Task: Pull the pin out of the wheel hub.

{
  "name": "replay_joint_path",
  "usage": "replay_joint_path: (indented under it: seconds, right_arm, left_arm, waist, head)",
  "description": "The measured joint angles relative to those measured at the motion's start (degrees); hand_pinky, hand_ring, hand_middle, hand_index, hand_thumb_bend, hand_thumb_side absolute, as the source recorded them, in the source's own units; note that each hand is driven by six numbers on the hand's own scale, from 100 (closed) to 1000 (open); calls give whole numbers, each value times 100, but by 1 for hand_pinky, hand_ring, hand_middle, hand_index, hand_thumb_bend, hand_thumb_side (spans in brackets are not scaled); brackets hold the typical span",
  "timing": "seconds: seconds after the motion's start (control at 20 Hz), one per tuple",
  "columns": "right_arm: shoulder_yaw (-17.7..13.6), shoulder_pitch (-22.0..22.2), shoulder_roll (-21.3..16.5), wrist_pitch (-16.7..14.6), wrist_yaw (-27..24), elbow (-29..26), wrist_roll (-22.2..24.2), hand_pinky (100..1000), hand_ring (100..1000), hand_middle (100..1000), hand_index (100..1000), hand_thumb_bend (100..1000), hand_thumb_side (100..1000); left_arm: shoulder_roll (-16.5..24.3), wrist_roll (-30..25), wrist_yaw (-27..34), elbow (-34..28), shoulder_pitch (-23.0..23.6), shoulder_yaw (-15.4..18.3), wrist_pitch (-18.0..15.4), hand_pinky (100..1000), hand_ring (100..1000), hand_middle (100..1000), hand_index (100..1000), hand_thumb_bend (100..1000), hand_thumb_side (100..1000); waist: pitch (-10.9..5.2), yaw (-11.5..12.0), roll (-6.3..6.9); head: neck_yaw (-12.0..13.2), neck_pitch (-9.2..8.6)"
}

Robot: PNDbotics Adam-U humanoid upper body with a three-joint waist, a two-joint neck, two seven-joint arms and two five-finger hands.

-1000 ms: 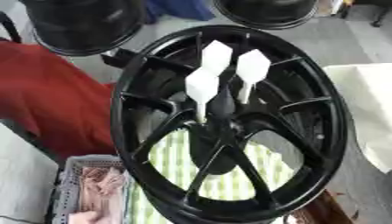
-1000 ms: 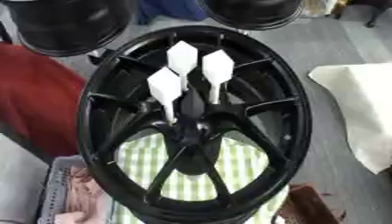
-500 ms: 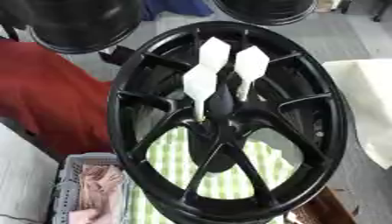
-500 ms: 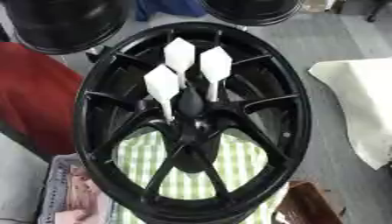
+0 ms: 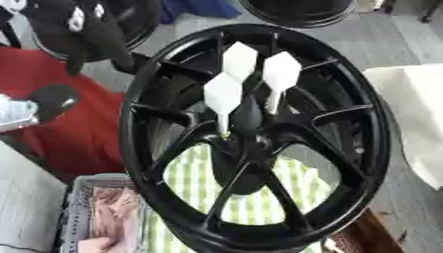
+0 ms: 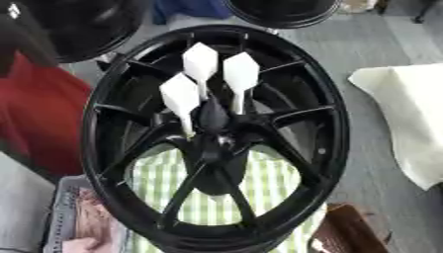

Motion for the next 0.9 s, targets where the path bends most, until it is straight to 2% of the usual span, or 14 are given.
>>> replay_joint_path:
  seconds: [0.15, 0.3, 0.6, 0.85, 0.9]
  right_arm:
    - [20, -2, 0, 10, -43, 0, 12, 427, 631, 564, 568, 337, 253]
    - [27, -8, 0, 18, -74, 0, 23, 427, 631, 563, 568, 333, 255]
    - [33, -56, 39, 19, -127, 0, 26, 426, 630, 563, 567, 330, 259]
    - [66, -105, 41, 12, -165, 1, 37, 426, 630, 563, 566, 308, 240]
    - [66, -115, 41, 10, -169, 1, 40, 426, 630, 562, 566, 326, 262]
  left_arm:
    - [-191, 0, -58, 140, -189, -181, 81, 858, 677, 734, 856, 100, 518]
    - [-370, 1, -45, 280, -356, -295, 253, 873, 703, 749, 858, 100, 503]
    - [-652, 0, -169, 444, -639, -440, 667, 866, 693, 738, 861, 100, 453]
    - [-900, 1, -337, 630, -791, -603, 792, 864, 679, 737, 863, 100, 453]
    - [-942, 2, -364, 674, -807, -635, 796, 865, 680, 744, 866, 100, 449]
  waist:
    - [0, -27, 4]
    - [0, -44, 9]
    - [0, -66, 49]
    - [12, -111, 69]
    - [20, -125, 71]
  head:
    - [13, 0]
    - [14, 0]
    - [27, 0]
    - [40, -1]
    - [41, -2]
